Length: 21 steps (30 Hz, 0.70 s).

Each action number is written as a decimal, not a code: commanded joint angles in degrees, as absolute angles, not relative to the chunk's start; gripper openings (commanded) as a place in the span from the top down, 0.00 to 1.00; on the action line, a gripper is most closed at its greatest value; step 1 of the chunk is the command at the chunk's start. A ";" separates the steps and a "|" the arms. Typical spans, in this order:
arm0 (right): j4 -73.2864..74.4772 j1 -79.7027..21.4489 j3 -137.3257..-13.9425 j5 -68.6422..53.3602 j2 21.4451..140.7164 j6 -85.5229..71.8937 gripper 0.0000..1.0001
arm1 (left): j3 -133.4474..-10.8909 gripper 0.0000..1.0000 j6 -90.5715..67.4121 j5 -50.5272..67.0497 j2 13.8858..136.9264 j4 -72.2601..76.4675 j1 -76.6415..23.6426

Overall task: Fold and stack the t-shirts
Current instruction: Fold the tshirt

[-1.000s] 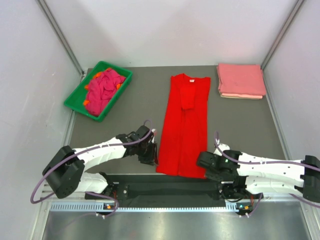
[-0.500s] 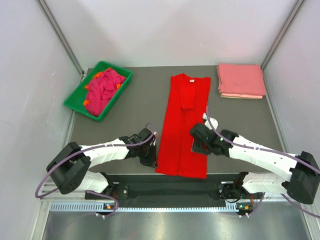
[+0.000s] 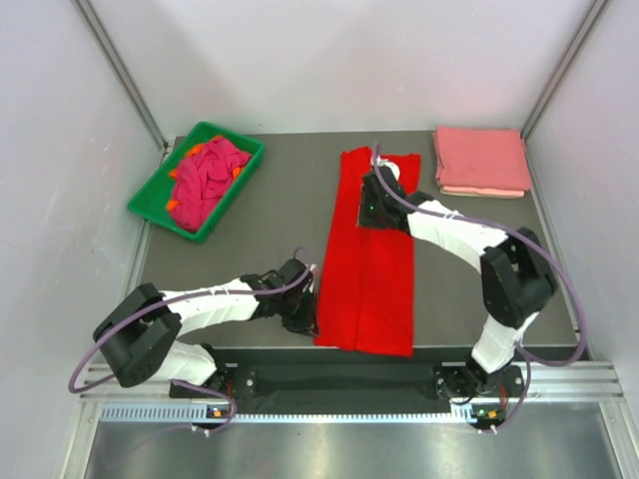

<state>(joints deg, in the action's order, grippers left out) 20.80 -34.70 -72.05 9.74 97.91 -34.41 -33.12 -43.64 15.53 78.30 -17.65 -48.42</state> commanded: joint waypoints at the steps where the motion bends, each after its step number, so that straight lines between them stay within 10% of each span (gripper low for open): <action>1: 24.41 -34.45 -77.42 7.91 101.15 -31.20 0.72 | -33.92 0.83 -43.16 11.79 77.70 -21.78 -49.04; 9: 38.39 -36.38 -65.61 8.88 88.89 -40.24 0.66 | -36.91 0.99 -42.19 10.28 76.47 -25.84 -49.22; 12: 39.90 -37.61 -54.11 8.27 79.94 -44.29 0.62 | -37.27 0.75 -42.36 10.90 74.98 -26.01 -49.22; 21: 44.03 -44.29 -32.02 4.22 57.51 -56.07 0.57 | -36.65 0.70 -43.07 13.62 73.39 -25.40 -49.22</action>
<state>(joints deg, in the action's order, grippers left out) 42.50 -42.04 -34.87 5.85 63.66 -50.22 -35.59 -42.98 12.25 74.11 -25.71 -48.90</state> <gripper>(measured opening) 0.427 0.296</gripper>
